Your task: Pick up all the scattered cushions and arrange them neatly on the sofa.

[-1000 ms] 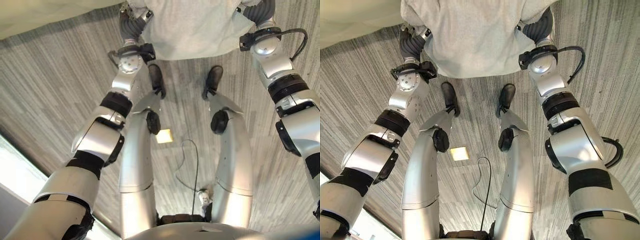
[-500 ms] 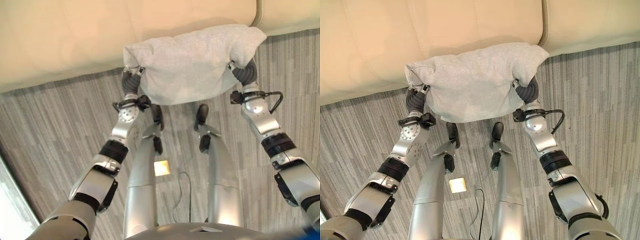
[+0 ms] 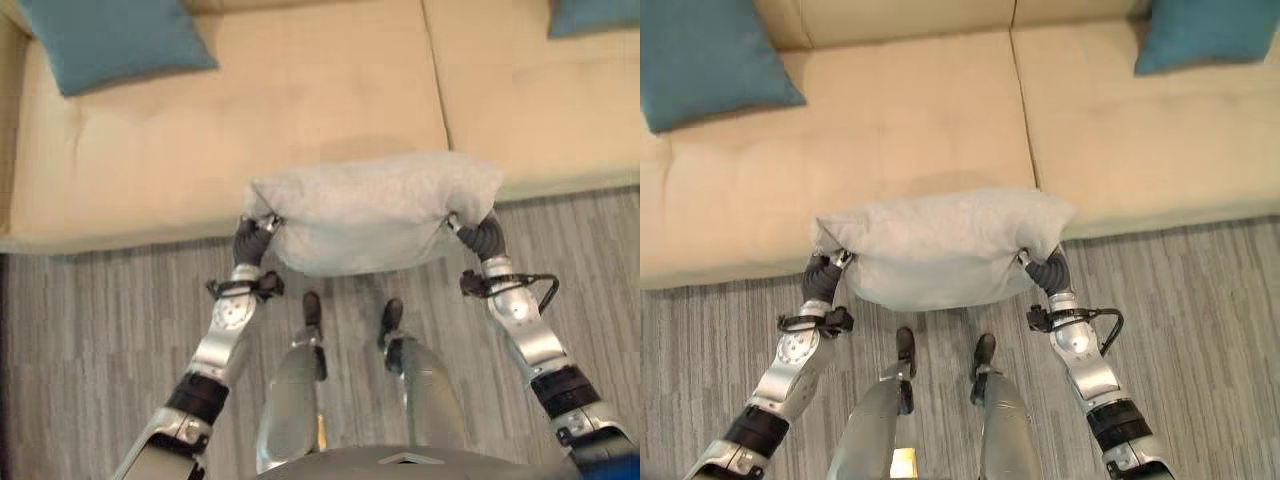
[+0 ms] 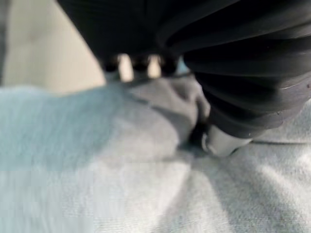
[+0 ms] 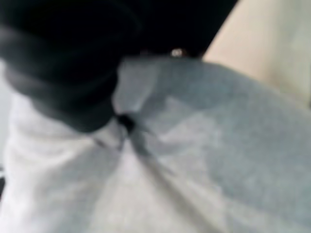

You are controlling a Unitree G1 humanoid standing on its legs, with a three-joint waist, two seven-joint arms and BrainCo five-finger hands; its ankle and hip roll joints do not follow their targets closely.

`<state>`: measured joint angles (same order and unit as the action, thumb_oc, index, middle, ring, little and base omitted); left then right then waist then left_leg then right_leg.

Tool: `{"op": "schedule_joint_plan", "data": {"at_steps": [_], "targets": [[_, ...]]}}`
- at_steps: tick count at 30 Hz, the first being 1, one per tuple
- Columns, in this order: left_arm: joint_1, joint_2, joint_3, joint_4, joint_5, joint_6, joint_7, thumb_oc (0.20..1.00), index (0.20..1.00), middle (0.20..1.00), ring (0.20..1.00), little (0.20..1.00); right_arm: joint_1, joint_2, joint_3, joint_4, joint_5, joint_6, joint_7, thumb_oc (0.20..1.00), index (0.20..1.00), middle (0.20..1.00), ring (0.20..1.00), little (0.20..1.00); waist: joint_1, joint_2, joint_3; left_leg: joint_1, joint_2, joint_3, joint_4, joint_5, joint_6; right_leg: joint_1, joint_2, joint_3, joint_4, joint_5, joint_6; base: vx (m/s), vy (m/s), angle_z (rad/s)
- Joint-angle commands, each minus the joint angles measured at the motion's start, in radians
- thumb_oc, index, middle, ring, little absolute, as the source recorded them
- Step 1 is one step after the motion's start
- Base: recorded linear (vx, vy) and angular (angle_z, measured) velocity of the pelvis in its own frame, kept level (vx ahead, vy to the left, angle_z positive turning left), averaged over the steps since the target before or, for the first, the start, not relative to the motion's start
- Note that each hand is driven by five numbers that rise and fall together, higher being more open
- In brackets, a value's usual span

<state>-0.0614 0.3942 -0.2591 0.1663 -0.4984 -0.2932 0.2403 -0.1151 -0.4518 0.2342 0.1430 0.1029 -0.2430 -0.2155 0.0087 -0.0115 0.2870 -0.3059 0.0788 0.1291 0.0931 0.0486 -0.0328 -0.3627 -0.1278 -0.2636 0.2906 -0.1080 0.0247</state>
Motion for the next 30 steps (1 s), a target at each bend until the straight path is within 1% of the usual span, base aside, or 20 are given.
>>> {"op": "schedule_joint_plan", "data": {"at_steps": [1,5,9,10,11,13,15,16,17,18,19,21,23,24,25,26,27,28,29,30], "targets": [[-0.11,-0.017,-0.001,-0.081,0.016,-0.071,-0.063,0.2,0.2,0.2,0.2,0.2,-0.05,-0.014,-0.025,-0.104,-0.017,-0.093,0.039,0.2,0.2,0.2,0.2,0.2,-0.011,0.017,-0.062,-0.002,-0.006,-0.042,-0.035,0.097,-0.05,0.066,0.033,-0.039,-0.07,0.061,0.046,0.17,-0.056,-0.01],[-0.037,-0.024,0.016,-0.1,0.007,-0.057,-0.09,0.2,0.2,0.2,0.2,0.2,0.036,-0.009,-0.061,-0.131,-0.007,-0.087,0.069,0.2,0.2,0.2,0.2,0.2,-0.02,0.004,-0.119,0.105,-0.003,-0.038,-0.061,0.088,-0.067,0.202,0.064,-0.039,-0.165,0.065,0.046,0.16,-0.094,0.05],[-0.013,-0.029,0.017,-0.096,0.011,-0.043,-0.107,0.2,0.2,0.2,0.2,0.2,0.081,-0.007,-0.076,-0.133,-0.003,-0.082,0.084,0.2,0.2,0.2,0.2,0.2,-0.023,-0.014,-0.143,0.126,-0.004,-0.05,-0.02,0.073,-0.072,0.272,0.084,-0.028,-0.217,0.067,0.039,0.09,-0.096,0.09],[0.0,-0.028,0.013,-0.097,0.01,-0.04,-0.118,0.2,0.2,0.2,0.2,0.2,0.109,-0.005,-0.088,-0.135,0.007,-0.081,0.091,0.2,0.2,0.2,0.2,0.2,-0.023,-0.029,-0.153,0.123,-0.007,-0.061,0.034,0.073,-0.075,0.313,0.091,-0.027,-0.24,0.066,0.03,0.1,-0.093,0.08],[0.001,-0.028,0.013,-0.098,0.01,-0.04,-0.118,0.2,0.2,0.2,0.2,0.2,0.11,-0.005,-0.088,-0.136,0.007,-0.081,0.091,0.2,0.2,0.2,0.2,0.2,-0.023,-0.029,-0.152,0.124,-0.007,-0.062,0.037,0.072,-0.075,0.316,0.092,-0.028,-0.242,0.067,0.03,0.11,-0.124,0.11],[0.014,-0.038,0.009,-0.095,0.0,-0.027,-0.131,0.2,0.2,0.2,0.2,0.2,0.131,-0.007,-0.096,-0.145,0.012,-0.076,0.105,0.2,0.2,0.2,0.2,0.2,-0.019,-0.048,-0.154,0.103,-0.015,-0.058,0.14,0.072,-0.078,0.357,0.086,-0.035,-0.253,0.066,0.026,0.08,-0.074,0.17],[0.038,-0.046,0.012,-0.086,0.001,-0.02,-0.136,0.2,0.2,0.2,0.2,0.2,0.131,-0.003,-0.1,-0.142,0.007,-0.073,0.102,0.2,0.2,0.2,0.2,0.2,-0.014,-0.054,-0.172,0.098,-0.009,-0.023,0.058,0.064,-0.063,0.376,0.089,-0.028,-0.27,0.064,0.034,0.16,0.01,0.19],[0.043,-0.045,0.015,-0.084,0.006,-0.018,-0.134,0.2,0.2,0.2,0.2,0.2,0.128,0.0,-0.099,-0.135,0.009,-0.073,0.099,0.2,0.2,0.2,0.2,0.2,-0.006,-0.06,-0.175,0.085,-0.015,-0.027,0.043,0.071,-0.063,0.382,0.089,-0.02,-0.271,0.068,0.038,0.31,0.076,0.05],[0.049,-0.052,0.03,-0.081,0.003,-0.013,-0.13,0.2,0.2,0.2,0.2,0.2,0.12,0.009,-0.094,-0.121,0.011,-0.068,0.09,0.2,0.2,0.2,0.2,0.2,0.018,-0.059,-0.179,0.046,-0.019,-0.046,-0.023,0.125,-0.075,0.402,0.106,0.005,-0.264,0.066,0.046,0.29,0.084,-0.15],[0.05,-0.057,0.03,-0.08,0.001,-0.012,-0.131,0.2,0.2,0.2,0.2,0.2,0.12,0.01,-0.095,-0.12,0.01,-0.068,0.089,0.2,0.2,0.2,0.2,0.2,0.021,-0.058,-0.179,0.052,-0.017,-0.027,-0.037,0.138,-0.078,0.417,0.11,0.009,-0.263,0.059,0.048,0.45,0.183,-0.63],[0.051,-0.059,0.031,-0.081,0.001,-0.014,-0.136,0.2,0.2,0.2,0.2,0.2,0.114,0.019,-0.095,-0.119,0.009,-0.066,0.093,0.2,0.2,0.2,0.2,0.2,0.028,-0.054,-0.194,0.08,-0.016,-0.014,-0.043,0.117,-0.06,0.441,0.113,0.02,-0.251,0.031,0.056,0.38,0.209,-0.8],[0.057,-0.055,0.029,-0.095,0.008,-0.013,-0.139,0.2,0.2,0.2,0.2,0.2,0.112,0.033,-0.096,-0.111,0.011,-0.06,0.095,0.2,0.2,0.2,0.2,0.2,0.037,-0.055,-0.208,0.118,-0.035,0.007,-0.034,0.074,-0.033,0.465,0.08,0.037,-0.216,0.017,0.076,0.41,0.263,-0.72],[0.061,-0.053,0.026,-0.108,0.006,-0.011,-0.147,0.2,0.2,0.2,0.2,0.2,0.105,0.041,-0.093,-0.103,-0.001,-0.057,0.095,0.2,0.2,0.2,0.2,0.2,0.055,-0.057,-0.21,0.149,-0.054,0.023,-0.024,0.032,-0.001,0.449,0.041,0.049,-0.122,0.055,0.104,0.28,0.234,-0.76],[0.053,-0.042,0.018,-0.114,0.01,-0.012,-0.144,0.2,0.2,0.2,0.2,0.2,0.085,0.046,-0.085,-0.097,-0.005,-0.057,0.091,0.2,0.2,0.2,0.2,0.2,0.056,-0.056,-0.202,0.178,-0.064,0.029,-0.027,0.014,0.025,0.398,0.014,0.064,-0.009,0.132,0.14,0.24,0.256,-0.51],[0.04,-0.026,0.013,-0.125,0.02,-0.014,-0.138,0.2,0.2,0.2,0.2,0.2,0.064,0.05,-0.075,-0.087,-0.003,-0.055,0.09,0.2,0.2,0.2,0.2,0.2,0.053,-0.045,-0.19,0.203,-0.068,0.03,-0.025,-0.009,0.051,0.344,-0.005,0.068,0.111,0.173,0.151,0.27,0.283,-0.12],[0.036,-0.018,0.014,-0.134,0.031,-0.012,-0.14,0.2,0.2,0.2,0.2,0.2,0.052,0.056,-0.062,-0.087,-0.001,-0.051,0.098,0.2,0.2,0.2,0.2,0.2,0.06,-0.034,-0.19,0.236,-0.068,0.04,-0.035,-0.031,0.056,0.299,-0.035,0.025,0.106,0.157,0.141,0.3,0.168,-0.21],[0.033,-0.014,0.012,-0.144,0.035,-0.014,-0.149,0.2,0.2,0.2,0.2,0.2,0.041,0.047,-0.054,-0.082,0.005,-0.05,0.104,0.2,0.2,0.2,0.2,0.2,0.054,-0.028,-0.197,0.262,-0.069,0.035,-0.072,-0.032,0.044,0.269,-0.024,0.021,-0.014,0.133,0.123,0.29,0.039,-0.47],[0.036,-0.016,0.011,-0.141,0.03,-0.013,-0.153,0.2,0.2,0.2,0.2,0.2,0.039,0.044,-0.052,-0.084,0.012,-0.051,0.106,0.2,0.2,0.2,0.2,0.2,0.045,-0.023,-0.196,0.276,-0.066,0.028,-0.086,-0.033,0.036,0.258,-0.007,0.037,-0.089,0.135,0.118,0.34,-0.091,-0.58],[0.036,-0.022,0.012,-0.133,0.02,-0.01,-0.156,0.2,0.2,0.2,0.2,0.2,0.036,0.034,-0.053,-0.092,0.006,-0.05,0.103,0.2,0.2,0.2,0.2,0.2,0.025,-0.024,-0.192,0.305,-0.066,0.006,-0.104,-0.036,0.026,0.241,0.024,0.1,-0.194,0.156,0.119,0.27,-0.112,-0.18],[0.031,-0.025,0.011,-0.128,0.019,-0.011,-0.153,0.2,0.2,0.2,0.2,0.2,0.037,0.034,-0.052,-0.096,0.003,-0.049,0.1,0.2,0.2,0.2,0.2,0.2,0.017,-0.028,-0.189,0.312,-0.067,-0.007,-0.104,-0.042,0.023,0.235,0.034,0.132,-0.225,0.167,0.122,0.28,-0.142,0.54]]}}
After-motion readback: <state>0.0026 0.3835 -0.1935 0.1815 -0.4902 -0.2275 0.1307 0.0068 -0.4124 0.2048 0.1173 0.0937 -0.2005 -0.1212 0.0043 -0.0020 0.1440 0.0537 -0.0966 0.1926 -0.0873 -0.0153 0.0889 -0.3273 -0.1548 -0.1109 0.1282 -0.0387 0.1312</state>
